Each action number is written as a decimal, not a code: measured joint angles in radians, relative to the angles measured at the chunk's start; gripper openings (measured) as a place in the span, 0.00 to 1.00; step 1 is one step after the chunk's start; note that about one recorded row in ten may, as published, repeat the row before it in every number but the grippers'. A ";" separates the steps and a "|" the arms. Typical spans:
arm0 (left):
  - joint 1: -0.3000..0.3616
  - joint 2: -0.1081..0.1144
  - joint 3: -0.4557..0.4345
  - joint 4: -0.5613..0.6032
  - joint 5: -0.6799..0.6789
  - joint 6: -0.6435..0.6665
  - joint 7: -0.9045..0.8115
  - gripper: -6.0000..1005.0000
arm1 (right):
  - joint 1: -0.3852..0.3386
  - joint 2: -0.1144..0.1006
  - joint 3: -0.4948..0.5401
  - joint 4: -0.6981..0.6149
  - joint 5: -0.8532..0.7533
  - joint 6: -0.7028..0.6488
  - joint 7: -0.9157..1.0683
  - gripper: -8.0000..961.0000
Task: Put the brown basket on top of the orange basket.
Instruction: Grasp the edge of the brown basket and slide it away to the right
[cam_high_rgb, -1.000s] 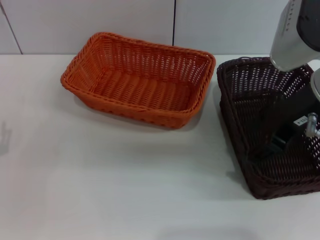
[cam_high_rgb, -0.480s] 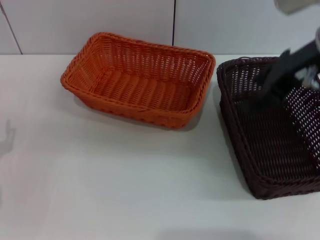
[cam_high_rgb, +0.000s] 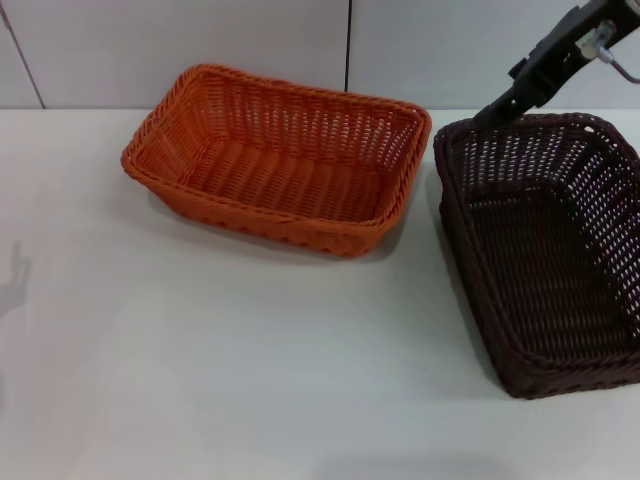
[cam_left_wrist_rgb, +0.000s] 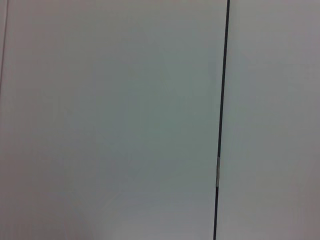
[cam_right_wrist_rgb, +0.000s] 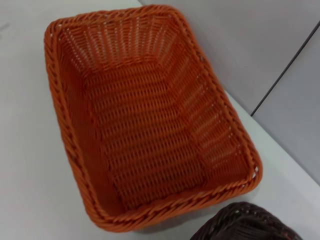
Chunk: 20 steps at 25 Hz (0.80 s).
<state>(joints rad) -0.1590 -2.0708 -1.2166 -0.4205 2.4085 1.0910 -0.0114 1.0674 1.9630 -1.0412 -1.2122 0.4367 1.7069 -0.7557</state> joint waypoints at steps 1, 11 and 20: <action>-0.003 0.000 0.000 0.008 0.000 -0.001 -0.001 0.77 | 0.014 -0.008 0.004 0.022 0.002 -0.002 -0.001 0.79; -0.015 0.000 -0.003 0.020 0.000 -0.008 -0.001 0.77 | 0.108 -0.036 0.038 0.108 0.014 0.072 -0.013 0.79; -0.018 0.002 -0.007 0.026 0.000 -0.009 0.001 0.77 | 0.020 -0.025 -0.099 0.025 0.054 0.172 -0.050 0.79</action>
<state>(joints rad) -0.1766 -2.0692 -1.2239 -0.3941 2.4084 1.0825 -0.0108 1.0875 1.9380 -1.1403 -1.1876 0.4910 1.8786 -0.8058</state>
